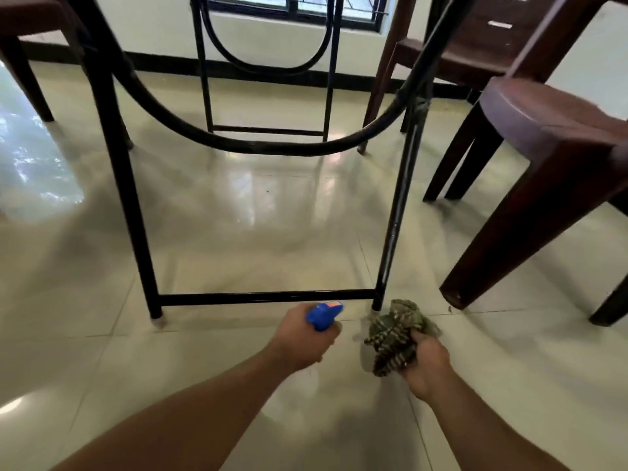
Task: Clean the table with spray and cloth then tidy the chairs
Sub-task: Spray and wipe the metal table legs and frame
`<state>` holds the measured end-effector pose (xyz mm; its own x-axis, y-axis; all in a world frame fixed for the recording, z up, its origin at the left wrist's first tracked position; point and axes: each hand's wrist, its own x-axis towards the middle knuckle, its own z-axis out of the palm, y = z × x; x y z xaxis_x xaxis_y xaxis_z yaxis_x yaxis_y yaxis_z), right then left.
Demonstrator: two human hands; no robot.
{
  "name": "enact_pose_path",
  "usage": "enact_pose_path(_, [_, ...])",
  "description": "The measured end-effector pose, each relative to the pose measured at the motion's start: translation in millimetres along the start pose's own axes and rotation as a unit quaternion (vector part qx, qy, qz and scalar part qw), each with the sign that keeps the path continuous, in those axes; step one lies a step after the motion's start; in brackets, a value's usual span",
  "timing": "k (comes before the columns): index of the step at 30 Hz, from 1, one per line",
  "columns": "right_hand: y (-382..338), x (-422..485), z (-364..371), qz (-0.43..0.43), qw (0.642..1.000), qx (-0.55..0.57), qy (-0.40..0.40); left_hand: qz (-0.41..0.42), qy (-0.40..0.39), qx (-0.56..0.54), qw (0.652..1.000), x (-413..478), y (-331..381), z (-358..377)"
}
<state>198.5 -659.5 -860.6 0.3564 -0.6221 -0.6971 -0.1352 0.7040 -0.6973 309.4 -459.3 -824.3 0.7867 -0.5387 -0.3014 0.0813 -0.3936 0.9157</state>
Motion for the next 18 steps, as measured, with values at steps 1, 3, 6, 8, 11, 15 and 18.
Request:
enact_pose_path(1, [-7,8,-1,0.006,1.0,0.021,0.005,-0.003,0.001,-0.001,1.0,2,3,12])
enact_pose_path(3, [-16,23,-1,0.007,0.999,0.034,0.028,-0.01,0.003,-0.003,1.0,6,7,31])
enact_pose_path(6, [-32,33,14,-0.015,1.0,-0.019,0.014,-0.021,0.013,0.006,1.0,15,11,50])
enact_pose_path(8, [-34,35,36,-0.054,0.996,-0.064,-0.034,-0.027,0.034,0.003,0.999,21,14,61])
enact_pose_path(11, [-18,30,64,-0.178,0.95,-0.248,-0.062,-0.027,0.057,0.014,0.998,26,15,66])
enact_pose_path(15, [-7,54,69,-0.161,0.866,-0.473,-0.015,-0.023,0.073,0.046,0.996,33,15,63])
enact_pose_path(18, [-6,54,75,-0.243,0.898,-0.368,0.005,-0.022,0.073,0.063,0.995,40,22,63])
